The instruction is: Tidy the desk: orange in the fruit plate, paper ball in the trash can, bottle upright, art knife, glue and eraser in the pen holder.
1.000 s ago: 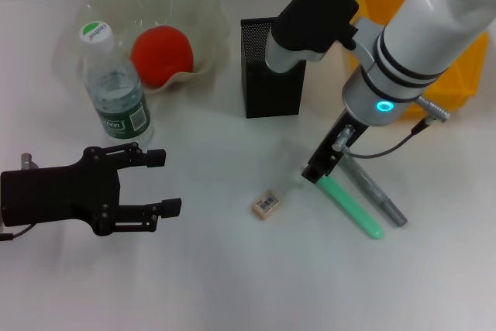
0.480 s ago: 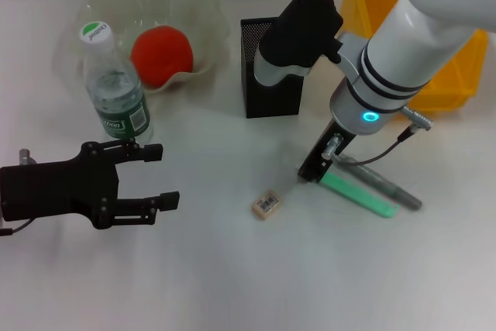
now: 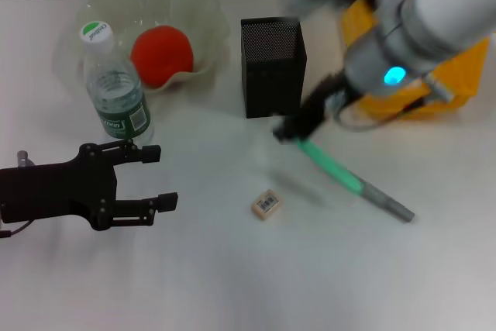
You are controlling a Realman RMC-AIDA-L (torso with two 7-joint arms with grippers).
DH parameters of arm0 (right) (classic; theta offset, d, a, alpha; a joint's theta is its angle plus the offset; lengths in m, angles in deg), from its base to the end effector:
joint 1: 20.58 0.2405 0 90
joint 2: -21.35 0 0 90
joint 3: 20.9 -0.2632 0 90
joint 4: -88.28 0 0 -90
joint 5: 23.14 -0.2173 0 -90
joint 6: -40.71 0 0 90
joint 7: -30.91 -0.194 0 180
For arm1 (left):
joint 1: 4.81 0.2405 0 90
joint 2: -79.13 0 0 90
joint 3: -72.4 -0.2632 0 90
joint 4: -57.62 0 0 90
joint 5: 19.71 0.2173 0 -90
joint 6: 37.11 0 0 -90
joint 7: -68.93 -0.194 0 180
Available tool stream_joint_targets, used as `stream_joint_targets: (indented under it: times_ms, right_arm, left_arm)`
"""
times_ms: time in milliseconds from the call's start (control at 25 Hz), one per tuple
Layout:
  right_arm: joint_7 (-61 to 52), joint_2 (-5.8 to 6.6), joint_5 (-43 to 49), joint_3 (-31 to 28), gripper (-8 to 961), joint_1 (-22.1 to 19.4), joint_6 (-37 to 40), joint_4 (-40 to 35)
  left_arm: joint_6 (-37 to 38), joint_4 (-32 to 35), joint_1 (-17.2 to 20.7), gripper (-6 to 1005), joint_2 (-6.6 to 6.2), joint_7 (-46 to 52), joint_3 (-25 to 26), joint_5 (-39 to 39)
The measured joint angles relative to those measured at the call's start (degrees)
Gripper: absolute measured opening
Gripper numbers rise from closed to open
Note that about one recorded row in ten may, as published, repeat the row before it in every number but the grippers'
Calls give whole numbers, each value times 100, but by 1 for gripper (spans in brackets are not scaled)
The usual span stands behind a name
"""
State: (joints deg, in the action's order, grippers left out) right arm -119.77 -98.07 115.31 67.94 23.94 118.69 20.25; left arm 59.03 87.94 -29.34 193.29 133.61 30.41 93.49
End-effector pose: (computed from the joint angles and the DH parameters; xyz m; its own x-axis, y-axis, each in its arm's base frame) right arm 0.1303 0.3923 -0.1072 0.8252 -0.5461 0.1441 -0.4849 -0.8159 -0.3150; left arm -0.2922 0.3029 -0.0378 0.8360 0.2560 0.4853 0.3509 -0.9294 -0.1142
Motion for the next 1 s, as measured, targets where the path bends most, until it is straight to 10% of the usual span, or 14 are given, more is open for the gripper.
stream_joint_targets:
  times_ms: [280, 640, 1000]
  right_arm:
    - [2509, 15, -3245, -2367, 179, -896, -456, -8]
    - [7704, -4, -7281, -2484, 179, -475, -1468, 3727]
    - [8180, 3, -7638, -2062, 251, 169, -2307, 4696]
  left_arm:
    - [-1, -30, 5, 831, 6, 0, -2, 1]
    - [-57, -57, -29, 831, 29, 0, -21, 0]
    - [-114, -63, -9, 830, 54, 0, -39, 0]
